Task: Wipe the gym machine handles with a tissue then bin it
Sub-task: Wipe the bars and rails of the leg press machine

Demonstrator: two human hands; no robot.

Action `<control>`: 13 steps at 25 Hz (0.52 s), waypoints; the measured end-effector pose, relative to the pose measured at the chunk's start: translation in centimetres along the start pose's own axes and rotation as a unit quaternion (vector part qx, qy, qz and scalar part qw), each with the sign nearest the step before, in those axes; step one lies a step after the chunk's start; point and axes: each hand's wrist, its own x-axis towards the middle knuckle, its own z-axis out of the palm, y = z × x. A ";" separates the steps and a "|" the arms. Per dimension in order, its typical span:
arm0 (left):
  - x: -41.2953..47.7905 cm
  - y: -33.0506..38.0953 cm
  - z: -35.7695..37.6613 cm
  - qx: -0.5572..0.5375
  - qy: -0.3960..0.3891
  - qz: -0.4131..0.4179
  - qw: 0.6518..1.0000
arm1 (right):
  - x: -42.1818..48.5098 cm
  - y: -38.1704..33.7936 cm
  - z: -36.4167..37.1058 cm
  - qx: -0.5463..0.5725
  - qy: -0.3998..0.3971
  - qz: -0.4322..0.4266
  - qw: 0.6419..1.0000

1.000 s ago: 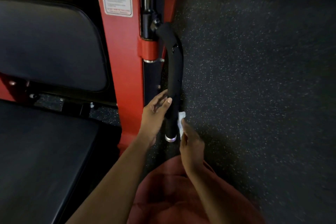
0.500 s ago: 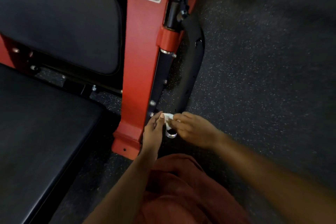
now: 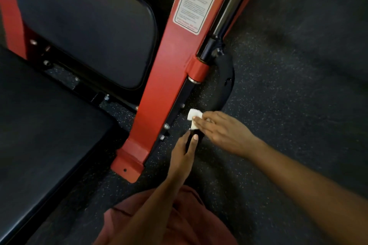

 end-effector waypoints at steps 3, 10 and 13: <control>-0.3 0.1 0.2 0.009 0.023 -0.006 1.000 | 1.1 3.6 -1.7 -0.028 0.020 0.038 0.999; 0.3 -0.2 0.2 0.041 0.027 0.020 0.999 | -0.5 -2.0 0.1 0.011 -0.059 0.052 0.997; 0.1 -0.2 0.2 0.053 0.028 0.028 0.998 | 0.4 -0.1 -1.2 -0.023 -0.099 -0.012 0.995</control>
